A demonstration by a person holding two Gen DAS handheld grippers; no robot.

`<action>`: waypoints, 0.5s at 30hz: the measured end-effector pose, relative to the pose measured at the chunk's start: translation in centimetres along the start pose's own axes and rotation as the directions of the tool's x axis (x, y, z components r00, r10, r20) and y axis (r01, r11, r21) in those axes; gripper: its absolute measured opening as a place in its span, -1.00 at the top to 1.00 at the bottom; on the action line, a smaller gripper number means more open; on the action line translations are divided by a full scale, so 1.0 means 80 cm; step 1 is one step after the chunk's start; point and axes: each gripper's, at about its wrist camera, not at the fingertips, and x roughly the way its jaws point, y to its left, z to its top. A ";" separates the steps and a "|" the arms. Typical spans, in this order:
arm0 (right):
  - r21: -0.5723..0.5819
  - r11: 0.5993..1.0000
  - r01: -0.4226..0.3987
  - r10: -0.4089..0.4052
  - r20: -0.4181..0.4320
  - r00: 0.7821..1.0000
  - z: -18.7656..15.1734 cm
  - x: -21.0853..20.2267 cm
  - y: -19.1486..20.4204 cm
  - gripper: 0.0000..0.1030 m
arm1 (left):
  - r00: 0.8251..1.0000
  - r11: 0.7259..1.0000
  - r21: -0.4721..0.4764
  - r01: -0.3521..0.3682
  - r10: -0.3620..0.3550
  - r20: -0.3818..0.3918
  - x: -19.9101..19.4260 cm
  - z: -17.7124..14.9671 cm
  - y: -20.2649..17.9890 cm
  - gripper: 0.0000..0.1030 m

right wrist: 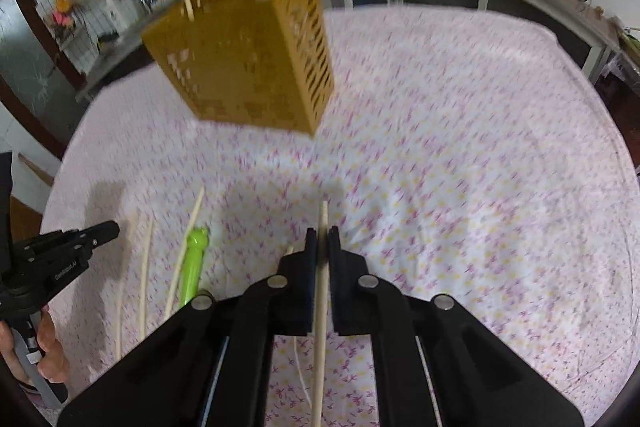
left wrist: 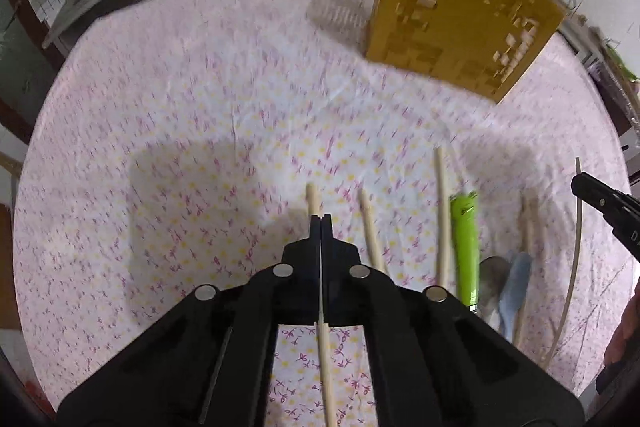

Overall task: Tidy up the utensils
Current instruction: 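Close the left tool on a chopstick while the right tool grasps another chopstick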

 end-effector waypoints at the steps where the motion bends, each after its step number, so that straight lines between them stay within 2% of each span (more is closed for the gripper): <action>1: -0.001 1.000 -0.007 0.007 0.020 1.000 0.000 -0.004 -0.014 0.88 | 1.000 1.000 0.001 0.008 -0.008 0.015 -0.007 0.002 -0.001 1.00; 4: -0.012 1.000 -0.018 0.019 0.104 0.994 0.003 -0.031 -0.023 0.88 | 0.996 0.999 0.012 0.031 -0.031 0.083 -0.030 0.008 -0.002 1.00; 6: -0.024 1.000 -0.011 0.013 0.110 0.994 -0.001 -0.041 -0.031 0.88 | 0.995 0.999 0.023 0.030 -0.032 0.092 -0.041 0.000 -0.016 1.00; 10: -0.054 0.999 0.010 -0.005 0.094 0.996 -0.003 -0.042 -0.024 0.88 | 0.999 1.000 0.007 0.004 -0.005 0.044 -0.033 -0.013 -0.012 1.00; 15: -0.058 0.998 -0.002 0.005 0.050 0.999 -0.011 -0.020 -0.024 0.88 | 0.999 1.000 -0.009 -0.016 0.015 -0.053 0.014 -0.032 0.000 1.00</action>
